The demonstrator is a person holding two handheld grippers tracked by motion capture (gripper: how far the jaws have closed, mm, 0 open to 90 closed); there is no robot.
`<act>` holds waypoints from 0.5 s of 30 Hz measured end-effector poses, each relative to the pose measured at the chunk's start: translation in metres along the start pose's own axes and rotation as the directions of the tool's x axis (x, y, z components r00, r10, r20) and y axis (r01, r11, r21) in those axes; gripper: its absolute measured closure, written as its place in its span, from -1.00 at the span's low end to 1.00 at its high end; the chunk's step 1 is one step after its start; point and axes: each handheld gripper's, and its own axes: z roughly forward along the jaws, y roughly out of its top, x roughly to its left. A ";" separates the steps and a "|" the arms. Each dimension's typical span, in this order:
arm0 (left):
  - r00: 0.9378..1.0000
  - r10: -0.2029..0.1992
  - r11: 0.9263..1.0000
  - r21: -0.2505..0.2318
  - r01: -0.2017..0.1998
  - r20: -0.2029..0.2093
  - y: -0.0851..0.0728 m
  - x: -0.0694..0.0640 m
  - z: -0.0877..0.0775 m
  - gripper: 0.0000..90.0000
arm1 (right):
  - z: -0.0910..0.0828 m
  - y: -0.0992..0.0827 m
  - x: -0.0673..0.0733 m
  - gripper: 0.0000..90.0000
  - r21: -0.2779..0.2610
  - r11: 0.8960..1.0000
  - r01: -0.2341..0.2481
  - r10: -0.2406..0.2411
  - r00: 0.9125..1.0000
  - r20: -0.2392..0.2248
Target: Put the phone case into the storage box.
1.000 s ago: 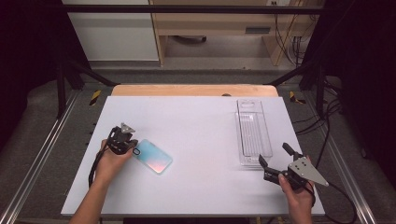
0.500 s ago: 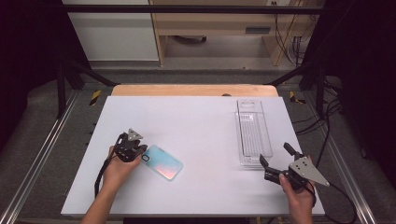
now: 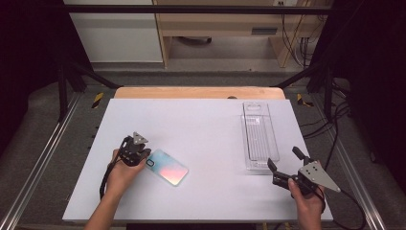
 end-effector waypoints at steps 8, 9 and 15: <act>0.998 0.026 1.000 -0.017 -0.025 0.050 0.001 -0.013 0.001 1.00 | 0.001 0.000 -0.001 -0.88 -0.001 1.000 -0.015 0.015 1.000 0.003; 0.998 0.031 0.999 -0.012 -0.030 0.053 0.000 -0.016 0.001 1.00 | 0.000 0.000 0.000 -0.88 -0.002 1.000 -0.012 0.012 1.000 0.000; 0.996 0.043 0.998 -0.056 -0.039 0.072 -0.004 -0.040 0.000 1.00 | 0.000 0.004 0.009 -0.88 -0.006 0.999 0.038 -0.037 0.999 0.023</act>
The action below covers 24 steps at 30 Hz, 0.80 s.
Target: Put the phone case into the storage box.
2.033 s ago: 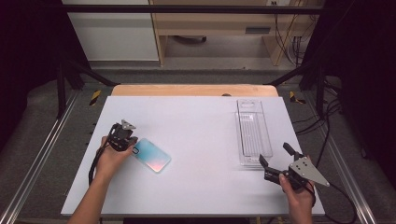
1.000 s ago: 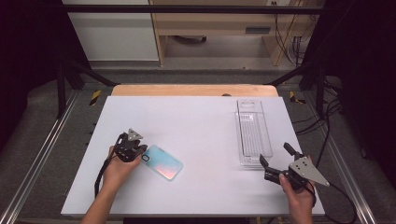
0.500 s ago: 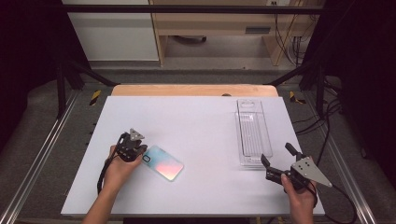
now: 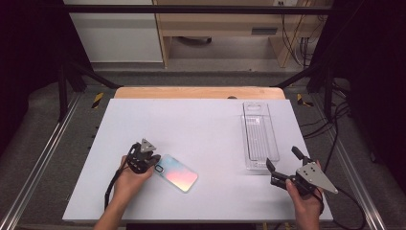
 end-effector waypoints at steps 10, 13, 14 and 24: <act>0.999 -0.003 1.000 -0.030 0.004 0.045 0.003 -0.023 0.003 1.00 | 0.004 0.005 0.015 -0.91 0.015 1.000 0.022 -0.022 0.999 -0.047; 1.000 -0.013 0.998 -0.065 0.015 0.023 0.001 -0.022 0.000 1.00 | 0.006 0.007 0.021 -0.91 0.044 0.999 0.012 -0.009 0.998 -0.065; 1.000 -0.021 0.996 -0.087 0.022 0.016 -0.001 -0.020 -0.002 1.00 | 0.007 0.007 0.024 -0.91 0.050 0.999 0.010 -0.006 0.997 -0.076; 0.994 -0.106 0.930 -0.357 0.085 -0.040 -0.034 -0.010 -0.039 0.75 | 0.014 0.020 0.064 -0.93 0.160 0.986 0.042 -0.009 0.979 -0.204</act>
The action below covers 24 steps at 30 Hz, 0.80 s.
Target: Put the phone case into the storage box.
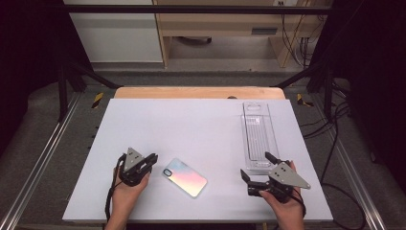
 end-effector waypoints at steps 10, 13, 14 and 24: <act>0.999 -0.048 0.993 -0.112 0.046 -0.016 -0.008 0.009 -0.010 -0.45 | 0.040 0.015 0.049 -0.91 0.161 0.985 0.066 -0.034 0.980 -0.197; 0.997 -0.072 0.990 -0.125 0.070 -0.013 -0.011 0.012 -0.011 -0.65 | 0.054 0.018 0.060 -0.90 0.230 0.968 0.098 -0.041 0.970 -0.239; 0.997 -0.074 0.990 -0.125 0.072 -0.011 -0.011 0.012 -0.011 -0.72 | 0.058 0.019 0.063 -0.89 0.257 0.959 0.117 -0.050 0.966 -0.254; 0.998 -0.068 0.987 -0.146 0.067 -0.004 -0.014 0.015 -0.012 -0.89 | 0.088 0.024 0.077 -0.87 0.426 0.887 0.180 -0.043 0.949 -0.311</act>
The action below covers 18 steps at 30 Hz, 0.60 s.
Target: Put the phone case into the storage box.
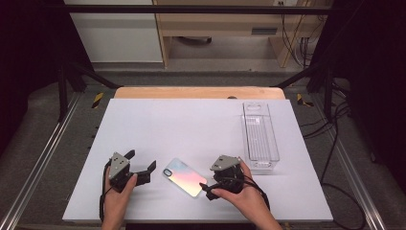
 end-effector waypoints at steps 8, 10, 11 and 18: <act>1.000 0.007 1.000 -0.008 -0.007 0.003 0.000 0.000 -0.001 -0.90 | 0.014 0.003 0.005 -0.87 0.062 0.998 0.011 -0.009 0.999 -0.038; 1.000 0.007 1.000 -0.007 -0.007 0.002 0.000 0.000 -0.001 -0.90 | 0.017 0.003 0.006 -0.87 0.072 0.997 0.011 -0.008 0.999 -0.044; 1.000 0.009 1.000 -0.007 -0.009 0.002 0.000 -0.001 -0.001 -0.90 | 0.018 0.004 0.007 -0.87 0.075 0.997 0.014 -0.011 0.999 -0.047; 1.000 0.019 1.000 -0.012 -0.019 0.006 0.001 -0.002 -0.001 -0.90 | 0.024 0.006 0.008 -0.87 0.091 0.996 0.013 -0.007 0.998 -0.061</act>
